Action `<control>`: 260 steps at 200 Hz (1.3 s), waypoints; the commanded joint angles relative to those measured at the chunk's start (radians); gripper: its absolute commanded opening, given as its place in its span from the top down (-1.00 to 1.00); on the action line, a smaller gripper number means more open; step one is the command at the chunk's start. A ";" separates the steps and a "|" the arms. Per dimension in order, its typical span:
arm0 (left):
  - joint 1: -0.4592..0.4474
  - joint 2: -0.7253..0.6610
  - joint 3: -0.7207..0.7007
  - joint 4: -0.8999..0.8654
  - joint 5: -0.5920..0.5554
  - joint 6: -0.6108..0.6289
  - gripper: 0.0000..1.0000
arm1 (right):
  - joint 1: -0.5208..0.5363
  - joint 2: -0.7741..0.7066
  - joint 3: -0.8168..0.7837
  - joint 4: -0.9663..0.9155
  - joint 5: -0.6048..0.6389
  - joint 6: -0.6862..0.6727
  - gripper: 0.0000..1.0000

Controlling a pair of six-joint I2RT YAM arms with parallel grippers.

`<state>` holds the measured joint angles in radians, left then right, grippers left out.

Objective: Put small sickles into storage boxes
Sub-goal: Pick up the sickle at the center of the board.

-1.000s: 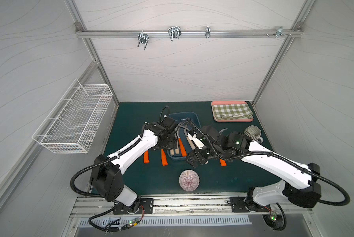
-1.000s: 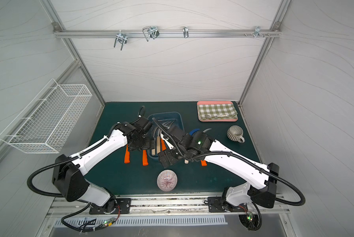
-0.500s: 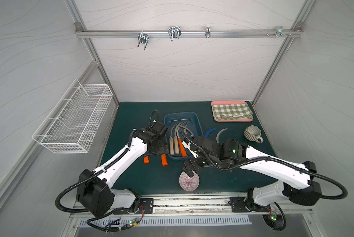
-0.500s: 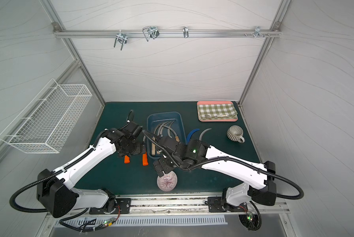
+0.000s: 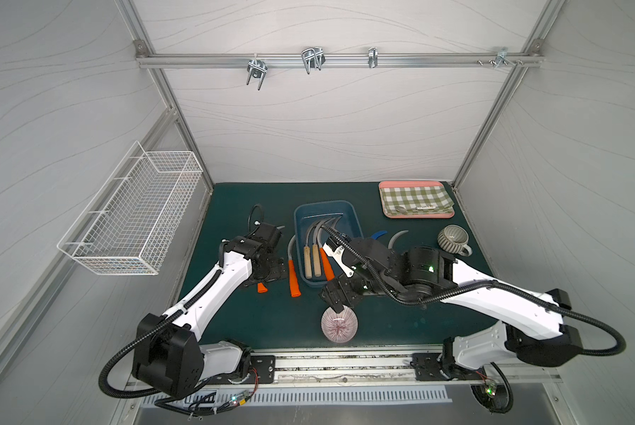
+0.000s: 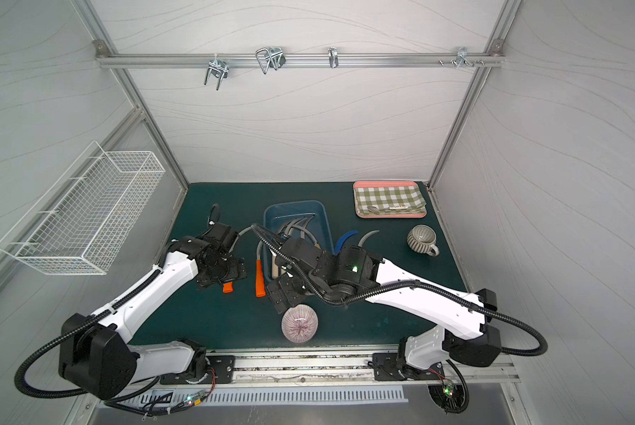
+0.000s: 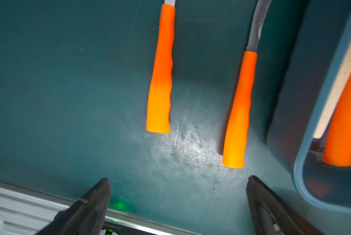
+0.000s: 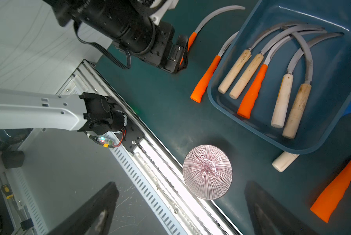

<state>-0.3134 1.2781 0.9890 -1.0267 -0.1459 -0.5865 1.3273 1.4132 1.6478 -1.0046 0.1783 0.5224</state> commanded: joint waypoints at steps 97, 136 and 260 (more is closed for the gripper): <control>0.114 0.138 -0.052 0.198 0.003 0.066 -0.44 | -0.004 0.052 0.013 -0.062 -0.004 -0.077 -0.98; 0.137 0.217 -0.077 0.275 0.062 0.096 -0.49 | -0.037 0.041 -0.017 -0.049 -0.025 -0.085 -0.98; 0.148 0.319 -0.154 0.380 0.099 0.079 -0.35 | -0.104 0.041 -0.053 -0.024 -0.085 -0.103 -0.98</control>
<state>-0.1711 1.5696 0.8417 -0.6708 -0.0444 -0.5045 1.2301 1.4578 1.5993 -1.0306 0.1101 0.4278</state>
